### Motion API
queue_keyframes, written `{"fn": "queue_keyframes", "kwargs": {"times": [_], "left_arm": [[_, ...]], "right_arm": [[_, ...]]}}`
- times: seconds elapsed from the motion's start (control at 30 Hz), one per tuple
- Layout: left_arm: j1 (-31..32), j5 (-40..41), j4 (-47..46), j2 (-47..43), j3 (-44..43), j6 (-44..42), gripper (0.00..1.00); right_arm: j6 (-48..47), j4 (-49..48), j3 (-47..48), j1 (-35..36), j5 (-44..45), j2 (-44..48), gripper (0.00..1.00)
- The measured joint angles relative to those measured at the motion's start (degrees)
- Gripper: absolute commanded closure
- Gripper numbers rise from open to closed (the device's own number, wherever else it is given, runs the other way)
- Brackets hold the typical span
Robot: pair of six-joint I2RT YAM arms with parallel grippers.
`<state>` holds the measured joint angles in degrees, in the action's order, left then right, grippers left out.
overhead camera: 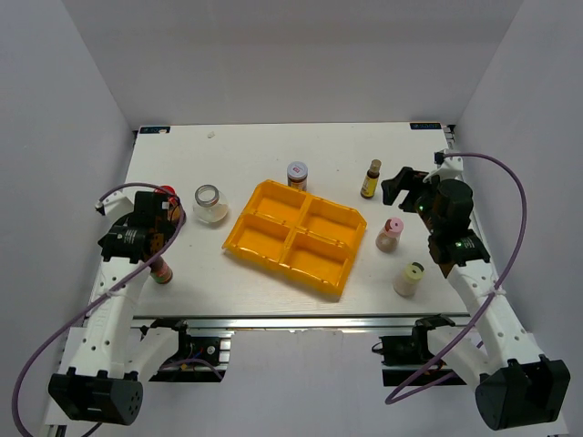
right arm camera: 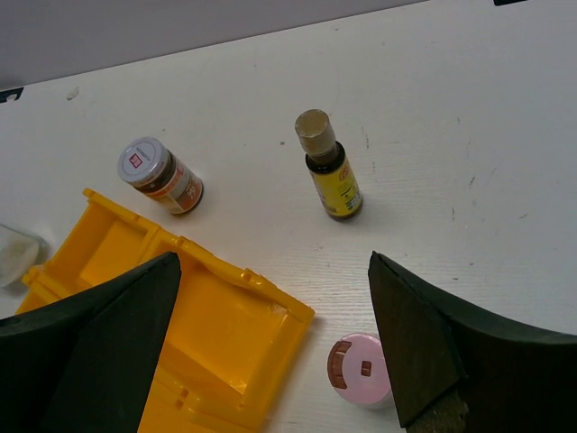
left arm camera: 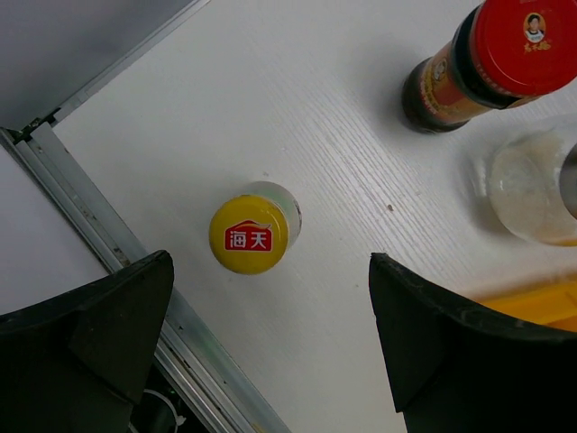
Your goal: Organize the condiment bottles
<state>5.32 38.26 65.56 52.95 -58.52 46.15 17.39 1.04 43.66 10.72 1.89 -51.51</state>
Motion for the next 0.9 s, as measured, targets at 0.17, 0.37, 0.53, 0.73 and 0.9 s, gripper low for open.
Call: {"fn": "queue_keyframes", "kwargs": {"times": [0.17, 0.37, 0.53, 0.73, 0.9], "left_arm": [[-0.33, 3.17, -0.76, 1.88, 1.16, 0.46, 0.02], [-2.51, 4.37, -3.91, 2.75, 3.23, -0.46, 0.07], [-4.26, 3.10, -7.28, 4.87, 5.22, -1.84, 0.23], [-6.10, 1.81, -8.85, 6.60, 5.66, -2.73, 0.35], [-7.63, 1.77, -9.27, 8.00, 5.66, -2.93, 0.53]], "right_arm": [[-0.59, 0.09, 0.00, 0.00, -0.44, -1.73, 0.11], [-1.33, 0.22, 0.00, 0.00, -0.39, -3.32, 0.11], [-1.38, 0.31, 0.00, 0.00, 0.00, -3.74, 0.11], [-1.40, 0.35, 0.00, 0.00, 1.09, -4.22, 0.11], [-1.46, 0.37, 0.00, 0.00, 1.38, -4.63, 0.11]]}}
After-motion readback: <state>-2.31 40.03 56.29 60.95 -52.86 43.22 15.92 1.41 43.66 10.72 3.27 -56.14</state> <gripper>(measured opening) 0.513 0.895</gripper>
